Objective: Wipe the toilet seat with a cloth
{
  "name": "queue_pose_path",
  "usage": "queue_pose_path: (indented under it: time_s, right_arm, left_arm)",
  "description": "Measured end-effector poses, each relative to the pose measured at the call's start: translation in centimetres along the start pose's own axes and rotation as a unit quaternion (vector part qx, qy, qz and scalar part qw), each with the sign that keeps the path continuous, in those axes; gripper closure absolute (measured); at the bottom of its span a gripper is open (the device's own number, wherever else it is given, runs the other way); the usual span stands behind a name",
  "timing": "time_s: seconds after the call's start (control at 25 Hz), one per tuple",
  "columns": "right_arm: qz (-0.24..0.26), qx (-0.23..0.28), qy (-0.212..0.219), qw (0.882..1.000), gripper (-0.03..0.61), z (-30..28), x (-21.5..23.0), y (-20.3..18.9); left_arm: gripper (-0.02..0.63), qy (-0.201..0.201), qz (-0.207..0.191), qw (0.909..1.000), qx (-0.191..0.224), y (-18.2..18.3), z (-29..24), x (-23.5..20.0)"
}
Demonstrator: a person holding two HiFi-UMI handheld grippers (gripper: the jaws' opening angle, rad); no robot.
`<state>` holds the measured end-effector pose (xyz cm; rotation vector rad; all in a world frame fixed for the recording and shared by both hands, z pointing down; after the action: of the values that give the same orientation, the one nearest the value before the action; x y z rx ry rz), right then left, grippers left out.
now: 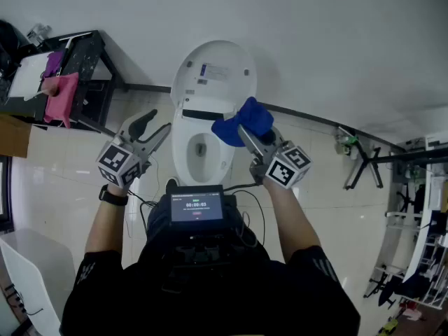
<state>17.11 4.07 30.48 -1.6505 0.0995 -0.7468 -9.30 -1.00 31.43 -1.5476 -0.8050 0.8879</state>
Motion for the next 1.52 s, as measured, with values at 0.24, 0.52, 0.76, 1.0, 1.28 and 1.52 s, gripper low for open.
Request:
queue_pose_path:
  time_s: [0.24, 0.52, 0.76, 1.0, 1.28, 1.52]
  right_arm:
    - [0.007, -0.025, -0.001, 1.0, 0.394, -3.5, 1.9, -2.1]
    - [0.014, -0.067, 0.016, 0.997, 0.394, -10.3, 3.4, -7.1]
    - [0.021, -0.127, 0.023, 0.991, 0.395, -15.4, 5.8, -14.1]
    - [0.052, -0.211, 0.012, 0.976, 0.397, -19.7, 9.8, -24.3]
    - [0.077, -0.306, -0.021, 0.949, 0.397, -23.9, 15.4, -38.2]
    - [0.103, -0.358, -0.048, 0.927, 0.397, -26.8, 19.4, -47.3]
  left_arm:
    - [0.388, -0.003, 0.002, 0.9998, -0.021, -1.6, -0.4, -1.7]
    - [0.368, 0.003, 0.027, 0.9982, -0.053, -5.3, 0.0, -4.5]
    - [0.367, -0.006, 0.035, 0.9965, -0.076, -9.5, -0.3, -6.8]
    - [0.367, -0.013, 0.055, 0.9933, -0.101, -15.0, -0.9, -9.0]
    - [0.367, -0.032, 0.056, 0.9902, -0.124, -22.0, -0.8, -9.9]
    - [0.357, -0.034, 0.062, 0.9868, -0.145, -27.5, -0.6, -11.7]
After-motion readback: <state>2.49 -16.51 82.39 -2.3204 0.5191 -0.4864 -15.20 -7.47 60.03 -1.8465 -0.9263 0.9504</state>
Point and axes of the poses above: the fingertips, and each gripper's own axes: z backward along the fingers, x to its right, y out of its top, the point moved 4 cm from there along z, backward along the fingers, and after that the axes turned 6 degrees about x, right-handed, at the moved point
